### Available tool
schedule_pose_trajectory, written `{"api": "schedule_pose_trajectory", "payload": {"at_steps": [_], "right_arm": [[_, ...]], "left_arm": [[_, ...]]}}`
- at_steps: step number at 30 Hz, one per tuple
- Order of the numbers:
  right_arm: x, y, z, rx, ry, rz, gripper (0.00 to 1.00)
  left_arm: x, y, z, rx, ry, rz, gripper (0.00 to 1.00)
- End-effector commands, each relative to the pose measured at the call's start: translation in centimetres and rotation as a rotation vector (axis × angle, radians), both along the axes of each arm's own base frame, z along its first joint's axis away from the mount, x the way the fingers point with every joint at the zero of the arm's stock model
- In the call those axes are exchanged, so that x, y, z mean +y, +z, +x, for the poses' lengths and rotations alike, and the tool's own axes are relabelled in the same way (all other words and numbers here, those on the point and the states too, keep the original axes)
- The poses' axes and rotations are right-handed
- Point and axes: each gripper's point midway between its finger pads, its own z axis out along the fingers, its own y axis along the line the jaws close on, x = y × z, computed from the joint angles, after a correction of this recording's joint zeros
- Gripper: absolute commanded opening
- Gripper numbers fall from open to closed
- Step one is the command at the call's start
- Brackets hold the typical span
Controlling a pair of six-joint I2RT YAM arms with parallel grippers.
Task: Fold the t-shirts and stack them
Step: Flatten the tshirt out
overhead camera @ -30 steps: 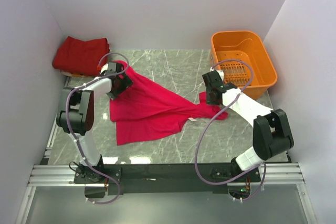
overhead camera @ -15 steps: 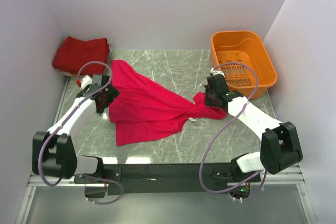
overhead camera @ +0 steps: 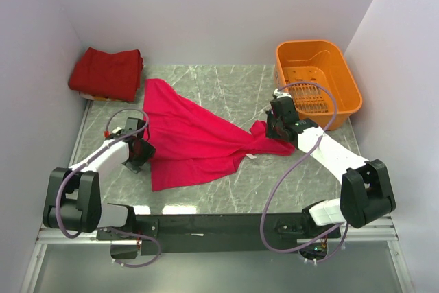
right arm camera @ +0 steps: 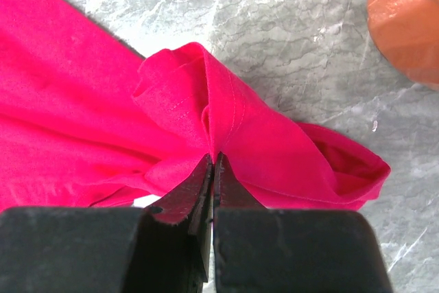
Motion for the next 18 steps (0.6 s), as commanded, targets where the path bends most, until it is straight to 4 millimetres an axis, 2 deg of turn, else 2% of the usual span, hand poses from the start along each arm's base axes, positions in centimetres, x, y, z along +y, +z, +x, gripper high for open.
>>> {"api": "schedule_pose_trajectory", "payload": {"at_steps": [1,5,8,10,11,15,18], "right_arm": [[0.3,1.2,0.5,-0.050,0.011,0.009,0.00],[0.4,1.2,0.5,-0.046,0.019,0.005,0.00],[0.6,1.3,0.4,-0.048,0.024,0.003,0.00],[0.5,1.3,0.4,-0.051,0.025,-0.002,0.00],[0.5,1.4,0.4,-0.055,0.024,-0.002,0.00],[0.3,1.9,0.6,-0.073,0.026,-0.011,0.00],[0.4,3.4,0.9,-0.120,0.039,-0.023,0.00]], "left_arm": [[-0.5,-0.5,1.1,-0.034,0.020,-0.037,0.66],[0.3,-1.2,0.9,-0.019,0.044,0.002,0.58],[0.3,-1.4,1.8,-0.044,0.038,0.004,0.43],[0.3,-1.8,2.2,-0.042,0.013,0.010,0.05],[0.1,-1.6,2.7,-0.050,-0.003,0.008,0.01],[-0.4,-0.2,4.6,-0.133,-0.052,0.000,0.01],[-0.4,3.4,6.0,-0.263,-0.089,0.031,0.01]]}}
